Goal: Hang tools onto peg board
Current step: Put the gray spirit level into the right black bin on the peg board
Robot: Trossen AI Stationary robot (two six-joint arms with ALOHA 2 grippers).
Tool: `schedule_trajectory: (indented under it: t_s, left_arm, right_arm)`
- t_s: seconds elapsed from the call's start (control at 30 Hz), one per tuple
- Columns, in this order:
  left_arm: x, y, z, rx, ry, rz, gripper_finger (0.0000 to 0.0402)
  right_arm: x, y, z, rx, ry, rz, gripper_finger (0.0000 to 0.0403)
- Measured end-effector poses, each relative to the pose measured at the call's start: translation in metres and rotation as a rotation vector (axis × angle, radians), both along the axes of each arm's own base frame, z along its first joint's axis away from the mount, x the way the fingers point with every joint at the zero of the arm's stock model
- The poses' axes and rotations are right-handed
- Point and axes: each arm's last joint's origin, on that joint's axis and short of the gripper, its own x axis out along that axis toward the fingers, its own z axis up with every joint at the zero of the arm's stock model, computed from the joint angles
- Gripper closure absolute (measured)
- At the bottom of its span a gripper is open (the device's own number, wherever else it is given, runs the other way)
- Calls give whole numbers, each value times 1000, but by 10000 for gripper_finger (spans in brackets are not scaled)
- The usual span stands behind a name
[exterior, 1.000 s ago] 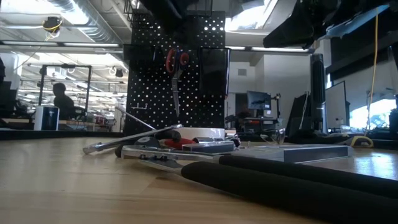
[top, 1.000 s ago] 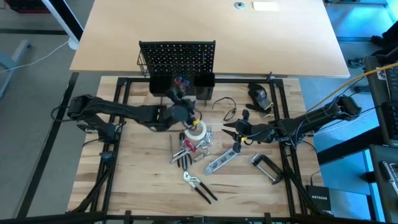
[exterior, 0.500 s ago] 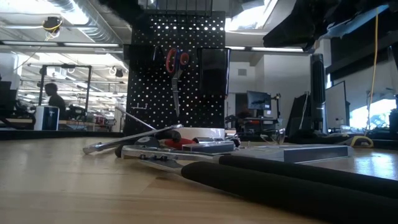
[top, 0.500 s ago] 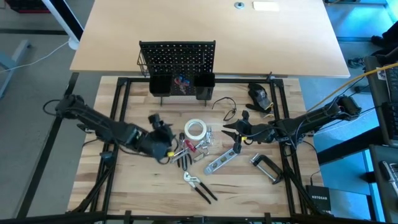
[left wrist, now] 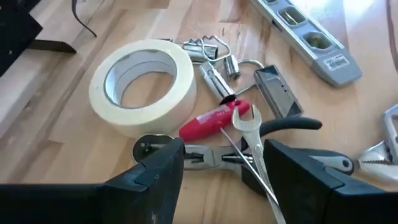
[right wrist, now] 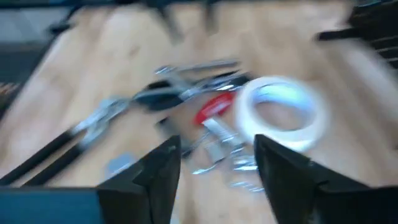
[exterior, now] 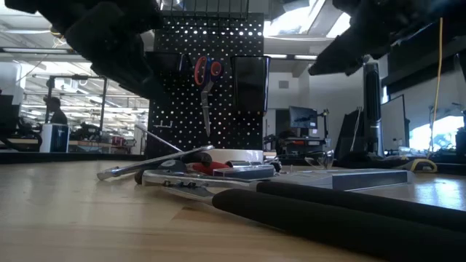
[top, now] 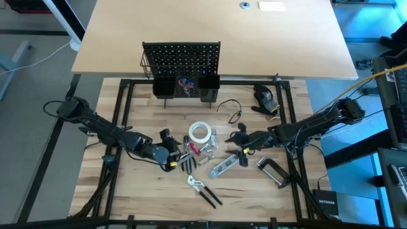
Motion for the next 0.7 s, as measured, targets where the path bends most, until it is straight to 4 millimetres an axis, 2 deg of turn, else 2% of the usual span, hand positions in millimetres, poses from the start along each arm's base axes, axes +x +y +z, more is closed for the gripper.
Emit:
schedule_trajectory:
  t_s: [0.1,0.27,0.53,0.7]
  left_arm:
    - [0,2,-2,10,10,-2,192]
    - [1,7,-2,36,17,-4,192]
    - [1,7,-2,-17,5,43,192]
    - [-1,-2,-1,-46,-14,28,192]
  right_arm:
    - [3,3,-12,1,74,81,168]
    - [16,9,-31,-2,221,133,165]
    - [50,21,-13,-75,397,203,166]
    - [57,28,-13,-4,457,226,166]
